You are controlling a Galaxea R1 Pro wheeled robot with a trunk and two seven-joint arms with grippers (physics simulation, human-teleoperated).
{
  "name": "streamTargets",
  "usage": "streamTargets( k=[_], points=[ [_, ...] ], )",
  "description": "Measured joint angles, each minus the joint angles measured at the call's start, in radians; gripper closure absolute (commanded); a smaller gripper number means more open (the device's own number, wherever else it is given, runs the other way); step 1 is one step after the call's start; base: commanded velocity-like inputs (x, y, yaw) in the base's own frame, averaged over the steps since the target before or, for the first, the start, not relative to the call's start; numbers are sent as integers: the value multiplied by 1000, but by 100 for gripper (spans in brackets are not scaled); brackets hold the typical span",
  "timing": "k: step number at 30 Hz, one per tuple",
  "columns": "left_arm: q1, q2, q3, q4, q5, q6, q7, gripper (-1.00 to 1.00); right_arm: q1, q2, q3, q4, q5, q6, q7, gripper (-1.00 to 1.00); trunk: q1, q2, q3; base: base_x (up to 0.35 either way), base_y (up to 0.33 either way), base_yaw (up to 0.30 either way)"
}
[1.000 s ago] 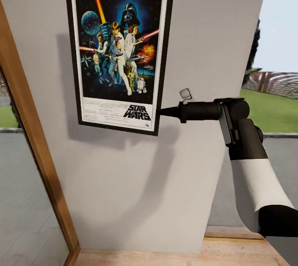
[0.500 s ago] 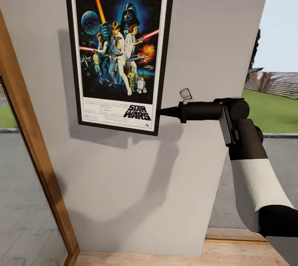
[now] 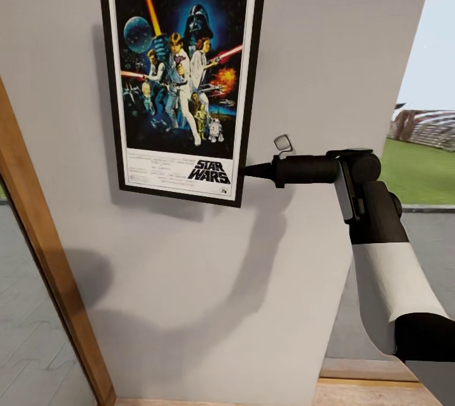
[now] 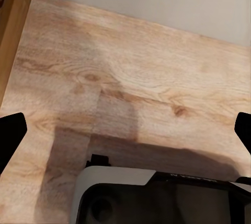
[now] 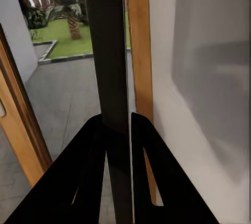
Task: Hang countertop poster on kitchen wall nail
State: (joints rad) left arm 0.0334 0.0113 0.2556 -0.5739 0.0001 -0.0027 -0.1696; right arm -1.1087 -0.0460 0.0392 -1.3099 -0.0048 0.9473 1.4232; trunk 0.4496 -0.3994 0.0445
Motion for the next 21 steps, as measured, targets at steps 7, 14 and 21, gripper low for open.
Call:
streamTargets(
  k=[7, 14, 21],
  points=[
    [0, 0, 1, 0, 0, 0, 0, -100, 0, 2, 1, 0, 0, 0, 0, 100, 0, 0, 0, 13, 0, 0],
    [25, -20, -3, -10, -1, -8, -4, -100, 4, -4, -1, 1, -1, 5, 29, 100, 0, 0, 0, 0, 0, 0],
    [25, -20, -3, -10, -1, -8, -4, -100, 4, -4, -1, 1, -1, 4, 30, 100, 0, 0, 0, 0, 0, 0]
  ],
)
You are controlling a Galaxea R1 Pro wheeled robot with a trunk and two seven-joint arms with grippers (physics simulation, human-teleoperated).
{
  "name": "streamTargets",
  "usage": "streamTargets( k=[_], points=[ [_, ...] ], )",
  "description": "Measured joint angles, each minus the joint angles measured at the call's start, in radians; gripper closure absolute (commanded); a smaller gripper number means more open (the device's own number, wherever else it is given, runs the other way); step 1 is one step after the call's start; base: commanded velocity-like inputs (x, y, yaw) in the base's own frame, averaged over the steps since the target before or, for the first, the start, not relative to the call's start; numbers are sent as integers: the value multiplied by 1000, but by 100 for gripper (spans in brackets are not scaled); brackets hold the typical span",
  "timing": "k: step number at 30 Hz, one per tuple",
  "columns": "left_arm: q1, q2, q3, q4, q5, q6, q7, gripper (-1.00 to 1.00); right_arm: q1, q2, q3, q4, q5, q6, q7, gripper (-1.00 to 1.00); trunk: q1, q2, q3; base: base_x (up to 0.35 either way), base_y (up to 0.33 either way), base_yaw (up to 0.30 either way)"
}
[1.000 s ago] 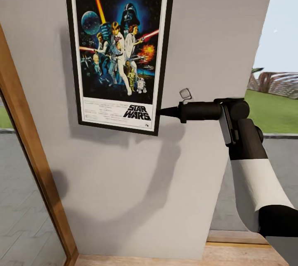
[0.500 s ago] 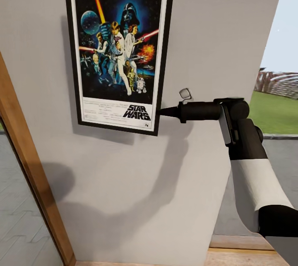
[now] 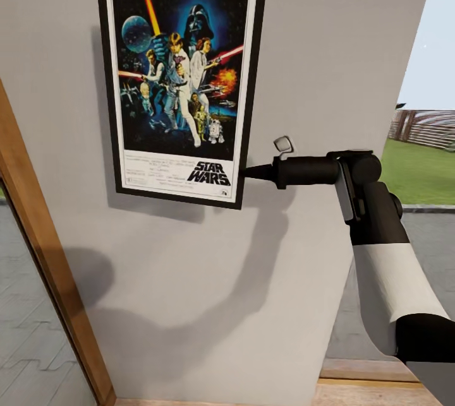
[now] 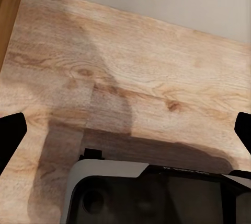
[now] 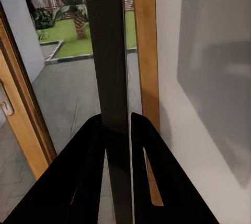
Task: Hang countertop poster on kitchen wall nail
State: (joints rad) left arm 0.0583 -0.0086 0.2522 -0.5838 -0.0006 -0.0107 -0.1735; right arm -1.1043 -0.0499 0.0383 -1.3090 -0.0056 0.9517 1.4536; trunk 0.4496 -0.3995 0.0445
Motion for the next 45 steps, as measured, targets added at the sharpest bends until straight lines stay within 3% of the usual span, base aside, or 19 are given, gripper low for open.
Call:
streamTargets(
  k=[17, 30, 45],
  points=[
    [0, 0, 0, 0, 0, 0, 0, -100, 0, 0, 0, 0, 0, 0, -1, 100, 0, 0, 0, 0, 0, 0],
    [24, -8, 1, 6, -1, -71, 2, -100, 31, 0, 0, 2, 0, 0, -12, 100, 0, 0, 0, 0, 0, 0],
    [24, -8, 1, 6, -1, -75, 2, -100, 32, 0, 1, 2, 0, 0, -13, 100, 0, 0, 0, 0, 0, 0]
  ],
)
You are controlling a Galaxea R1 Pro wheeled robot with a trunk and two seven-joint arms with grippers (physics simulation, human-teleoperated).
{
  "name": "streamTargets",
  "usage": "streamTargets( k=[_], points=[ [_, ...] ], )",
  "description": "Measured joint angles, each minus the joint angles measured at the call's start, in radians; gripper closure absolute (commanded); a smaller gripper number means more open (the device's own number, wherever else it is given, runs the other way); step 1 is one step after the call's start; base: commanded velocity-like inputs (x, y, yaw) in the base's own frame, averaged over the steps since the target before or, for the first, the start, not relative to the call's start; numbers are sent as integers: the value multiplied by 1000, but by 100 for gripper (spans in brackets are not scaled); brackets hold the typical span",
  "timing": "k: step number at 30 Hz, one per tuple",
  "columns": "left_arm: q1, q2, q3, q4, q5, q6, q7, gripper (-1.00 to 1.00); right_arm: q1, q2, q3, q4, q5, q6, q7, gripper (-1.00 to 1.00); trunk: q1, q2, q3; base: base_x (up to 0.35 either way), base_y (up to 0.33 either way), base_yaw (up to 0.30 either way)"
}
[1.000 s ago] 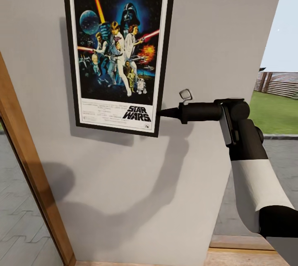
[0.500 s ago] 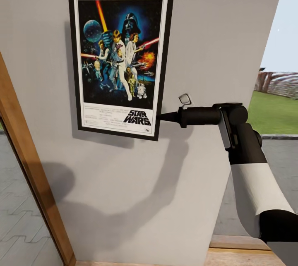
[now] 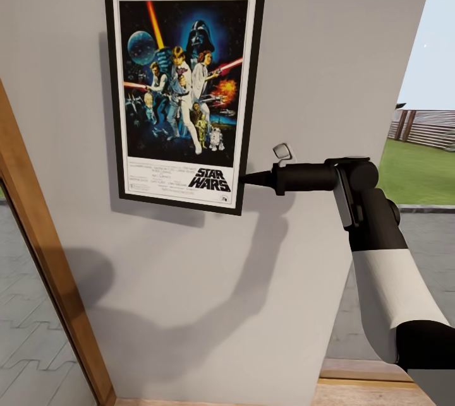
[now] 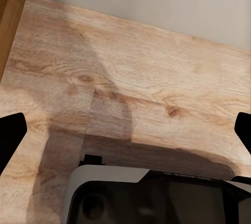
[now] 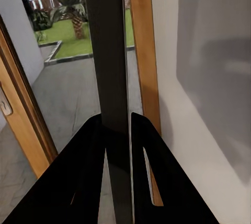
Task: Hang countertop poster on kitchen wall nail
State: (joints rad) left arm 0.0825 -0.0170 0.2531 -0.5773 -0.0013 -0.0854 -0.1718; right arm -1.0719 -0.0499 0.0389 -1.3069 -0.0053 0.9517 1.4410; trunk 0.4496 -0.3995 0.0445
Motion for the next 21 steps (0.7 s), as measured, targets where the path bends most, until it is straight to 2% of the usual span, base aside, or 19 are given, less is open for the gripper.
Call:
streamTargets(
  k=[9, 17, 21],
  points=[
    [0, 0, 0, 0, 0, 0, 0, -100, 0, 0, 0, 0, 0, 0, 0, 100, 0, 0, 0, 17, 0, 0],
    [0, 0, 0, -1, 0, 1, 0, -100, 0, 0, 0, 0, 0, 0, 0, 100, 0, 0, 0, 191, 0, 0],
    [0, 0, 1, -1, 0, 0, 0, -100, 0, 0, 0, 0, 0, 0, 0, 100, 0, 0, 0, 81, 0, 0]
  ],
)
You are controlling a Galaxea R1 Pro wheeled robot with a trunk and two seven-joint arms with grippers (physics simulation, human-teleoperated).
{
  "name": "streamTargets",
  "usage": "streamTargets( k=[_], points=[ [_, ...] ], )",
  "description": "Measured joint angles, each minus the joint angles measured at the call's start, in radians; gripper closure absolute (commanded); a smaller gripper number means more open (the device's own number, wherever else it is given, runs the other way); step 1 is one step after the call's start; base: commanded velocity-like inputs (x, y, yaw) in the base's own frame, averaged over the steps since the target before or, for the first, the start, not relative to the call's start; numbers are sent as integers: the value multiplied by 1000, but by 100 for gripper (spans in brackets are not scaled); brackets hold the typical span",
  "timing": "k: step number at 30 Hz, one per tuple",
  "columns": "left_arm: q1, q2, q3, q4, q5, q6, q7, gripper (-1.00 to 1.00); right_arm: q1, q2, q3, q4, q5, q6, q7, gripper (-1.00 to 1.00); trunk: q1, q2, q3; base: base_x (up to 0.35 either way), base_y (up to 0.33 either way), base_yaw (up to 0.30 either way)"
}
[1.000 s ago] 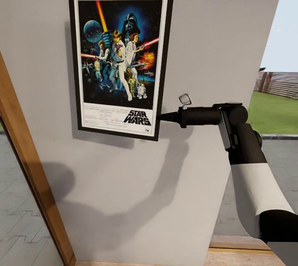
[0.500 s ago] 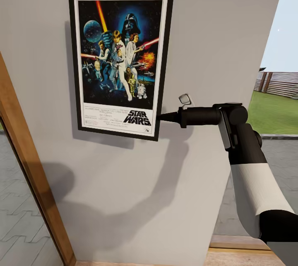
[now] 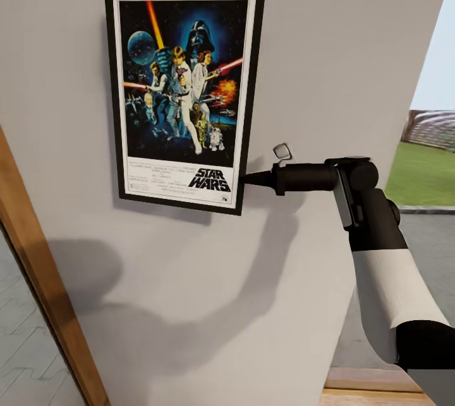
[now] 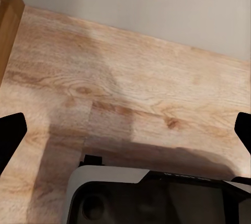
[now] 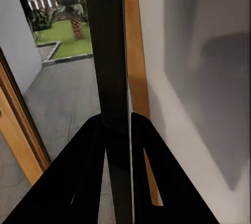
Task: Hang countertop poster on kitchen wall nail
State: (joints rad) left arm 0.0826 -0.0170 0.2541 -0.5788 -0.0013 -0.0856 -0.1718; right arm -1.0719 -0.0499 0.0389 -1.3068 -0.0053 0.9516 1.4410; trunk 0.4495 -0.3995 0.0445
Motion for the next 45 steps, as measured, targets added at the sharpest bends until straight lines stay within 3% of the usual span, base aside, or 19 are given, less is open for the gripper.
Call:
streamTargets(
  k=[21, 45],
  points=[
    [0, 0, 1, 0, 0, 0, 0, -100, 2, 0, 0, 0, -1, -1, 0, 100, 0, 0, 0, 8, 0, 0],
    [0, 0, 1, 0, 0, 0, 0, -100, 52, 0, 0, 1, 0, -13, 2, 100, 0, 0, 0, 0, 0, 0]
  ],
)
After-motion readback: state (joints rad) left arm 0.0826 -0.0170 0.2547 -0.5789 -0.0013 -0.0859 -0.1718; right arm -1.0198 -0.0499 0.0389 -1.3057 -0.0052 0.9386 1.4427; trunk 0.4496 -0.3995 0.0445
